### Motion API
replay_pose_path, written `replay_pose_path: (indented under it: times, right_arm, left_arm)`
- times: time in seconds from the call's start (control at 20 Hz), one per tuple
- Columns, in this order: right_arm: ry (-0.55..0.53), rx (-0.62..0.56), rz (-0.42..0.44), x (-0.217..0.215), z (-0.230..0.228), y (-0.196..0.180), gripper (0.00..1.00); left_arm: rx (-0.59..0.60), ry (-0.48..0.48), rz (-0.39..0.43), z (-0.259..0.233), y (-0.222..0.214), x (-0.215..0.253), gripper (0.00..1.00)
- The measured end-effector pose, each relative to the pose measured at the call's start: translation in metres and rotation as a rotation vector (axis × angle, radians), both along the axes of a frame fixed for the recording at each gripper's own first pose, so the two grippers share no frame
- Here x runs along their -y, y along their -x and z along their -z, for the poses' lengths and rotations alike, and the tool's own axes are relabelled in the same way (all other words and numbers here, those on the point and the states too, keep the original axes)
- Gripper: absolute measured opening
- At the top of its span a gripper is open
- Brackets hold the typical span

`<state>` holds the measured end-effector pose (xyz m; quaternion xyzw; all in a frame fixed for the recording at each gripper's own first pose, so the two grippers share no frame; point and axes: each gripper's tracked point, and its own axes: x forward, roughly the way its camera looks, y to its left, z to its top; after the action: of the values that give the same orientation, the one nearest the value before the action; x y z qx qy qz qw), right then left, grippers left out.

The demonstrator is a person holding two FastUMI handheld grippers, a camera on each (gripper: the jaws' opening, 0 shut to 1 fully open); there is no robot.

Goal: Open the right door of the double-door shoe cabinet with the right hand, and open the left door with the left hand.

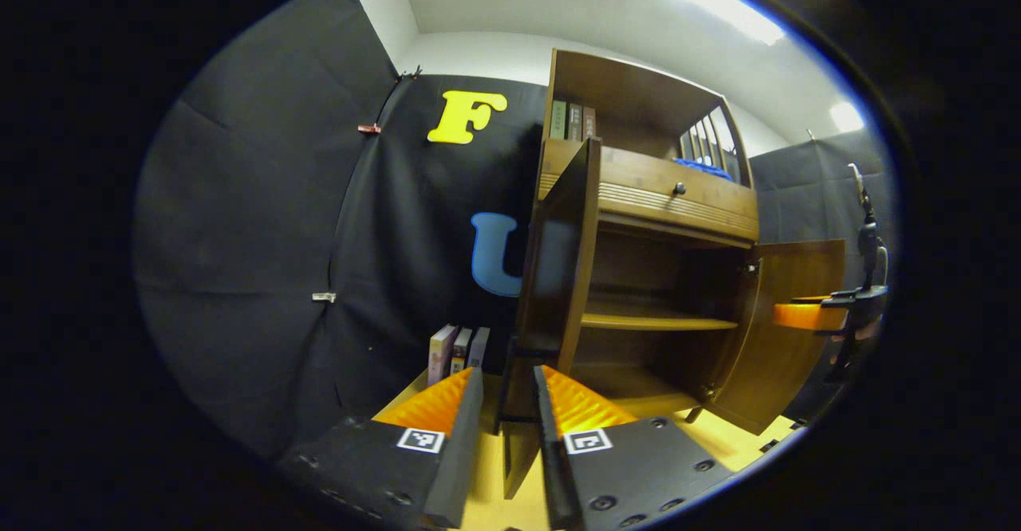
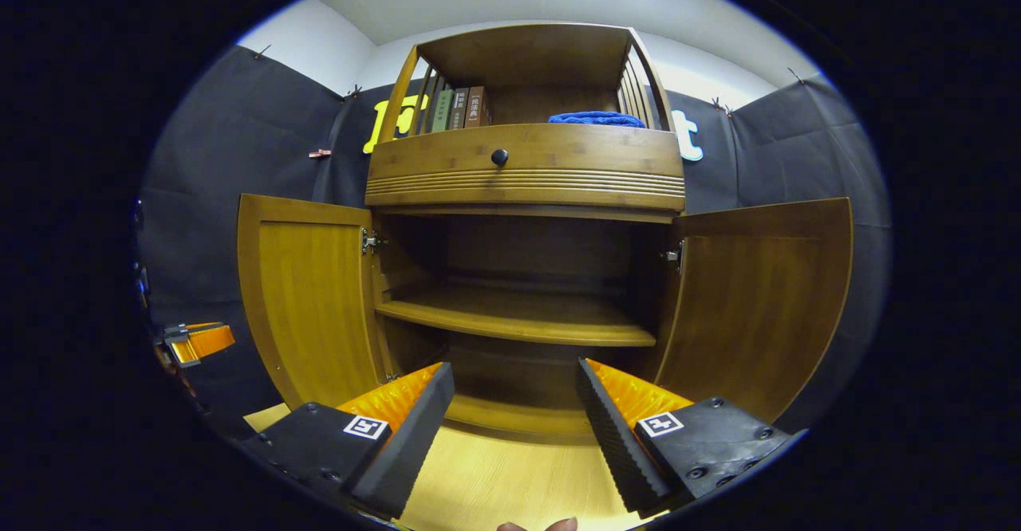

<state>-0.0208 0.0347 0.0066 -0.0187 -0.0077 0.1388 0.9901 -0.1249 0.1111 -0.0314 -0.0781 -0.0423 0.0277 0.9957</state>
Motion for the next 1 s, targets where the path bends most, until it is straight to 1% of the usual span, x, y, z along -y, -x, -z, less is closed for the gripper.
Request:
replay_pose_path:
  times: [0.1, 0.2, 0.25, 0.3, 0.35, 0.4, 0.45, 0.5, 0.55, 0.6, 0.65, 0.75, 0.85, 0.9, 0.95, 1.0]
  right_arm:
    - [-0.005, -0.002, -0.008, -0.005, -0.002, -0.002, 0.98]
    - [-0.005, 0.001, -0.014, -0.008, -0.003, -0.003, 0.98]
    - [-0.002, 0.005, -0.016, -0.009, -0.003, -0.003, 0.98]
    - [0.002, 0.01, -0.013, -0.008, -0.003, -0.003, 0.98]
    - [0.005, 0.005, -0.009, -0.008, -0.002, -0.004, 0.98]
    - [0.004, 0.003, -0.007, -0.007, -0.001, -0.002, 0.96]
    - [0.005, 0.009, -0.001, -0.004, -0.002, -0.001, 0.98]
    - [0.011, 0.015, 0.007, -0.002, -0.003, 0.0, 0.95]
    - [0.016, 0.016, 0.015, 0.001, -0.002, 0.002, 0.98]
    - [0.017, 0.014, 0.019, 0.003, -0.001, 0.002, 0.98]
    - [0.016, 0.014, 0.027, 0.006, -0.002, 0.003, 0.96]
    - [0.013, 0.016, 0.051, 0.015, -0.002, 0.005, 0.96]
    - [0.01, 0.017, 0.075, 0.024, -0.003, 0.006, 0.95]
    - [0.016, 0.02, 0.088, 0.033, -0.009, 0.0, 0.95]
    - [0.024, 0.027, 0.101, 0.038, -0.009, 0.001, 0.96]
    - [0.033, 0.033, 0.114, 0.043, -0.009, 0.002, 0.98]
  left_arm:
    - [0.018, -0.015, 0.002, -0.007, 0.004, 0.007, 0.61]
    - [0.007, -0.035, 0.001, -0.009, 0.002, 0.015, 0.88]
    - [0.002, -0.033, 0.007, -0.01, -0.001, 0.021, 0.87]
    - [0.004, -0.025, 0.021, -0.014, -0.004, 0.03, 0.94]
    - [0.007, -0.019, 0.035, -0.017, -0.006, 0.038, 0.94]
    - [0.014, -0.02, 0.047, -0.02, -0.009, 0.045, 0.94]
    - [0.019, -0.025, 0.063, -0.02, -0.012, 0.053, 0.94]
    - [0.017, -0.032, 0.086, -0.02, -0.016, 0.062, 0.94]
    - [0.014, -0.041, 0.11, -0.017, -0.019, 0.072, 0.93]
    - [0.007, -0.048, 0.132, -0.015, -0.024, 0.079, 0.94]
    - [0.0, -0.053, 0.153, -0.013, -0.028, 0.086, 0.94]
    - [-0.013, -0.064, 0.18, -0.009, -0.037, 0.096, 0.94]
    - [-0.034, -0.079, 0.166, -0.002, -0.049, 0.092, 0.95]
    - [-0.049, -0.087, 0.156, 0.001, -0.054, 0.088, 0.95]
    - [-0.057, -0.095, 0.166, 0.003, -0.058, 0.091, 0.92]
    - [-0.057, -0.108, 0.165, 0.004, -0.06, 0.091, 0.92]
